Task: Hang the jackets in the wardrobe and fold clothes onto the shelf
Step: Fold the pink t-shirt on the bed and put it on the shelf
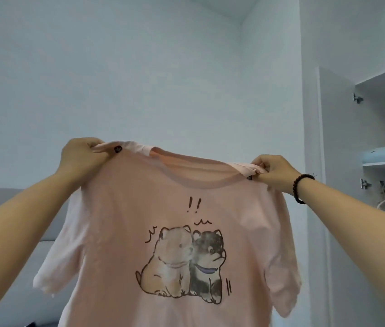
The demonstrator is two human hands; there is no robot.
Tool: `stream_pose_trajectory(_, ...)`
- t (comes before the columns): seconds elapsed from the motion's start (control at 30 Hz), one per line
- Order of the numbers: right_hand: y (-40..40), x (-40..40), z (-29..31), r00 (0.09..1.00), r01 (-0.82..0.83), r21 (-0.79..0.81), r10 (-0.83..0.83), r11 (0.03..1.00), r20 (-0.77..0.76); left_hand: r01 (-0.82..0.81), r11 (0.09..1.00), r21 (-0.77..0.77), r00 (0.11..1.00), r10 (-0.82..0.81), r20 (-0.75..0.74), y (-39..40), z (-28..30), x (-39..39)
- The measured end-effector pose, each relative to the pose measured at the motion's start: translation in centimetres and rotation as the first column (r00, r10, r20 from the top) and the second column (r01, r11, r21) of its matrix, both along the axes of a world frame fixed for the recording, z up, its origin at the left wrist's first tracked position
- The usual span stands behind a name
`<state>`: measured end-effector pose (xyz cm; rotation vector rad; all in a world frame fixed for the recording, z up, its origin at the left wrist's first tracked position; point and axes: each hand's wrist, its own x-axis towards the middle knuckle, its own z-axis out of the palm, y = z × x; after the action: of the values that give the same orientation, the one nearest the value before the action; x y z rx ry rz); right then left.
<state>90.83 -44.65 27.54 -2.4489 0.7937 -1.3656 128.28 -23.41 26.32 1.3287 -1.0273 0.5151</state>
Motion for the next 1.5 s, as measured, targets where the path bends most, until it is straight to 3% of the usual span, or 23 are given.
stream_pose_trajectory(0.13, 3.6, 0.5, 1.5, 0.981, -0.126, 0.044, 0.118, 0.991, 0.151, -0.115, 0.990, -0.076, 0.993, 0.112, -0.035, 4.6, 1.0, 0.5)
stream_pose_trajectory(0.27, 6.0, 1.9, 1.6, 0.960, -0.154, 0.062, 0.134, 0.986, 0.245, -0.178, 0.977, -0.114, 0.984, 0.175, -0.036, 7.2, 0.9, 0.9)
stream_pose_trajectory(0.53, 4.8, 6.5, -4.5, 0.982, -0.182, 0.192, 0.188, 0.964, -0.013, -0.310, 0.950, 0.039, 0.949, 0.307, 0.074, 7.6, -5.4, 4.4)
stream_pose_trajectory(0.7, 0.9, 11.3, -10.1, 0.967, -0.123, 0.285, 0.179, 0.951, -0.179, -0.225, 0.944, 0.243, 0.974, 0.214, 0.070, 5.6, -10.9, 9.0)
stream_pose_trajectory(0.83, -2.2, 16.9, -13.1, 0.925, -0.072, 0.343, 0.191, 0.937, -0.329, -0.199, 0.861, 0.468, 0.980, 0.168, 0.107, 3.6, -14.9, 14.1)
stream_pose_trajectory(0.97, -6.9, 23.8, -16.4, 0.874, -0.033, 0.264, 0.156, 0.964, -0.461, -0.217, 0.792, 0.571, 0.974, 0.214, 0.073, -0.4, -19.2, 19.3)
stream_pose_trajectory(1.13, -14.3, 33.2, -20.1, 0.916, 0.106, 0.186, -0.023, 0.977, -0.401, -0.243, 0.743, 0.623, 0.953, 0.302, 0.011, -7.7, -22.8, 25.4)
stream_pose_trajectory(1.27, -19.7, 40.5, -23.1, 0.946, 0.214, 0.161, -0.163, 0.964, -0.280, -0.454, 0.712, 0.536, 0.857, 0.514, 0.044, -13.8, -24.7, 28.9)
stream_pose_trajectory(1.37, -21.7, 45.5, -28.0, 0.894, 0.276, 0.118, -0.210, 0.954, -0.396, -0.580, 0.637, 0.508, 0.761, 0.646, 0.059, -18.5, -29.5, 28.3)
stream_pose_trajectory(1.5, -19.3, 47.7, -39.6, 0.823, 0.206, 0.262, -0.022, 0.943, -0.568, -0.333, 0.608, 0.720, 0.865, 0.502, -0.024, -21.4, -41.4, 22.7)
